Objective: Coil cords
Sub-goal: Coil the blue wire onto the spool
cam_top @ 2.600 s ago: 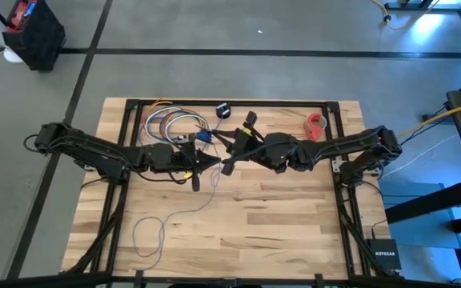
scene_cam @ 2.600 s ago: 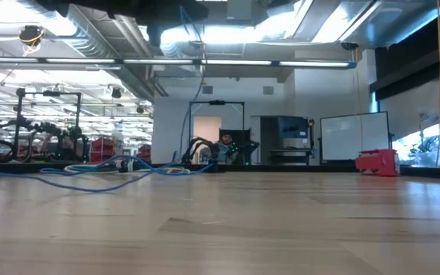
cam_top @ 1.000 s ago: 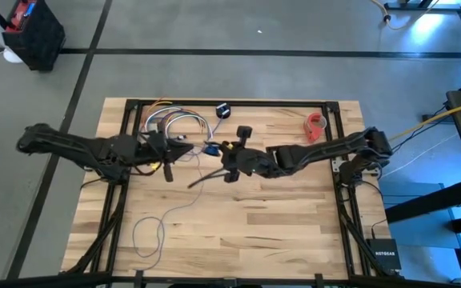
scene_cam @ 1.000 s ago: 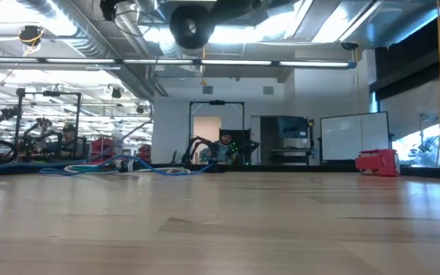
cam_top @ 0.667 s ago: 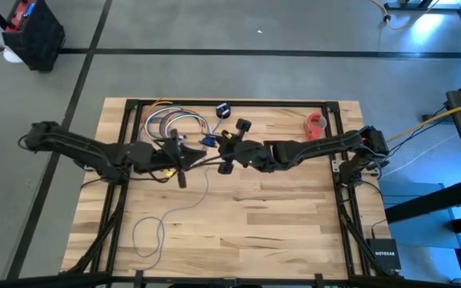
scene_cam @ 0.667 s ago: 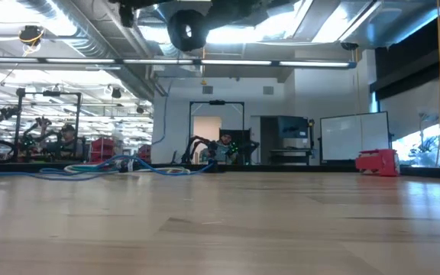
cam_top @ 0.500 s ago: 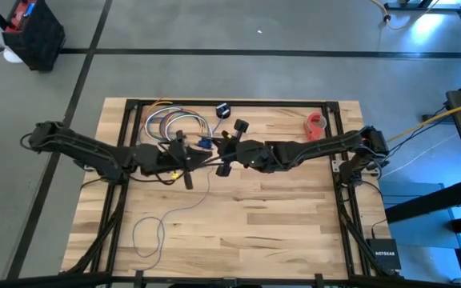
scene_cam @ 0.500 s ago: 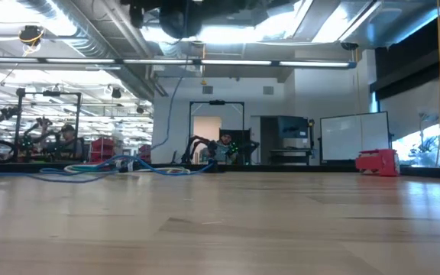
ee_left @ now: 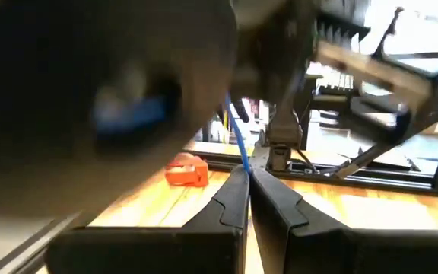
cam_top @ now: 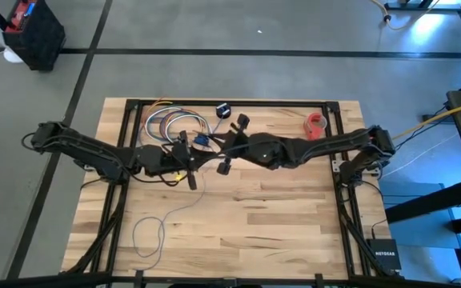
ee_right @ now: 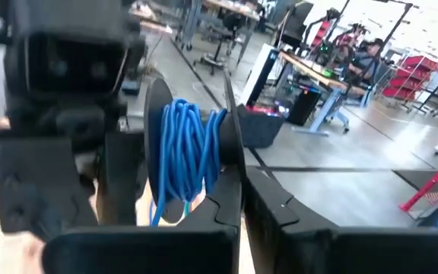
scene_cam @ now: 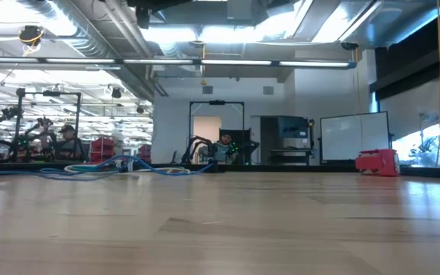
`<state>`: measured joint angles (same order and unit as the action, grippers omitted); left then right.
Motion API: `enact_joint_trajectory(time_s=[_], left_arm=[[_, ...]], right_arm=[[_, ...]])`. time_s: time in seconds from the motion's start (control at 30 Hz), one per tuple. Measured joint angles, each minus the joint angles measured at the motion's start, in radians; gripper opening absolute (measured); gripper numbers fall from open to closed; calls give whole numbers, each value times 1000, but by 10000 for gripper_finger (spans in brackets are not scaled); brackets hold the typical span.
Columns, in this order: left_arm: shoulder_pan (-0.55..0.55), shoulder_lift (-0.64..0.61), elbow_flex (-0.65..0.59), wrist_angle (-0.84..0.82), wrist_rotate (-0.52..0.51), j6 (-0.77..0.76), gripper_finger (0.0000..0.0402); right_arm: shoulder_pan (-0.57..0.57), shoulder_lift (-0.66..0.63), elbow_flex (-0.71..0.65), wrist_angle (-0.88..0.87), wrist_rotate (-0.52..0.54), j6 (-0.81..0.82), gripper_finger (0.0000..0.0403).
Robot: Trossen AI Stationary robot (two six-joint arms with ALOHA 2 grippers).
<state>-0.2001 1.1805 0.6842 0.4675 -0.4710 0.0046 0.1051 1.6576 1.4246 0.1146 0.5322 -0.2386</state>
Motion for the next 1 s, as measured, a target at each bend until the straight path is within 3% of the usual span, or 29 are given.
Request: enact_joint_trajectory(time_s=[0.57,1.0], left_arm=[[7,38,-6,-65,1,0,5],[24,151,-5,-168,-3,-50,5]], right_arm=[[0,-91,7,147,-56,3,10],[0,-159,4,118,-80,-5,10]])
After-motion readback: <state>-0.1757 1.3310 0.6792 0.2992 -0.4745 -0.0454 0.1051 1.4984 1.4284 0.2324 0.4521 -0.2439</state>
